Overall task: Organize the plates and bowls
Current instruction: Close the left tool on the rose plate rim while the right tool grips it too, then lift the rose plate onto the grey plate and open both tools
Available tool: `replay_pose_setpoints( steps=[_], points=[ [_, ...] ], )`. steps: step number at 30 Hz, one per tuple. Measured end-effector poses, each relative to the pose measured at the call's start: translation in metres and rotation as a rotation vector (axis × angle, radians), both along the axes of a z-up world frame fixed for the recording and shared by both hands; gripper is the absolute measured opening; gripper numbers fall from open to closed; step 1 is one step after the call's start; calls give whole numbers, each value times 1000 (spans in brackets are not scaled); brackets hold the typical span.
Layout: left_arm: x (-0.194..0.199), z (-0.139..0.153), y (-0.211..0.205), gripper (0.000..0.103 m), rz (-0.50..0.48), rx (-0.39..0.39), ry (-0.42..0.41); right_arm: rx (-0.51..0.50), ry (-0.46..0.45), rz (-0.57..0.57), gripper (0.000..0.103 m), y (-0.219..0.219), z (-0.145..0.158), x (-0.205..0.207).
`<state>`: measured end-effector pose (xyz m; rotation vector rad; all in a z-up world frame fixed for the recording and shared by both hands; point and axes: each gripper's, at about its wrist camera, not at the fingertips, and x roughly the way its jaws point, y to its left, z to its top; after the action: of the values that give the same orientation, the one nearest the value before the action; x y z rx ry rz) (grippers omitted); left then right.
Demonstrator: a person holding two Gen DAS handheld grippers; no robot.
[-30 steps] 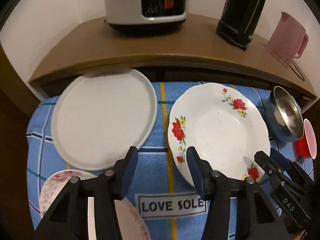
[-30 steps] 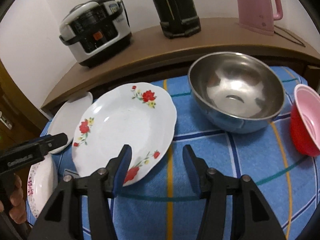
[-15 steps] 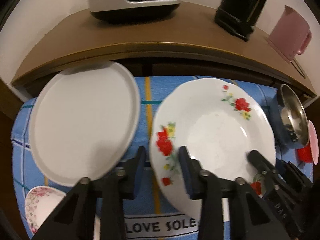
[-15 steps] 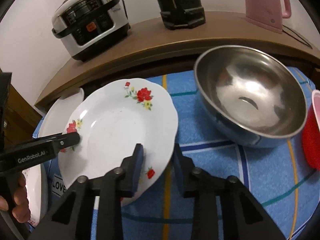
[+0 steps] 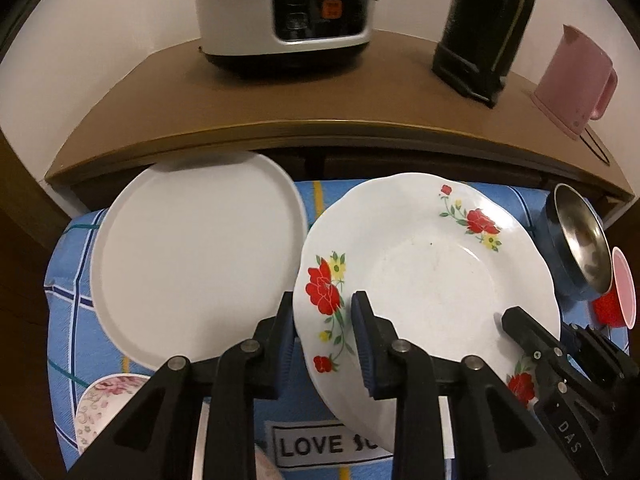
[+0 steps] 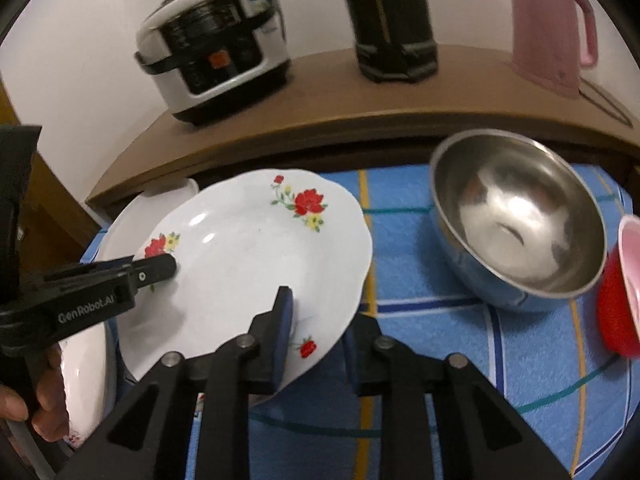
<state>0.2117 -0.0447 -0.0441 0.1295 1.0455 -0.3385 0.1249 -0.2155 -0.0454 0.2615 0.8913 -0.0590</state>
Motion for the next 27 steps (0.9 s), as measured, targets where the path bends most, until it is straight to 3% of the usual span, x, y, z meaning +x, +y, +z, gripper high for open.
replay_pose_setpoints(
  steps=[7,11,21,27],
  points=[
    [3,14,30,30,42,-21,-33,2,-22,37,23,22,11,7],
    [13,23,64,30,115,-30,-51,-1,-46,96,24,47,22,23],
    [43,14,127,30,268,-8,-62,62,-36,249,23,110,16,71],
    [54,0,143,30,308,3,-35,71,-10,301,23,131,4,93]
  ],
)
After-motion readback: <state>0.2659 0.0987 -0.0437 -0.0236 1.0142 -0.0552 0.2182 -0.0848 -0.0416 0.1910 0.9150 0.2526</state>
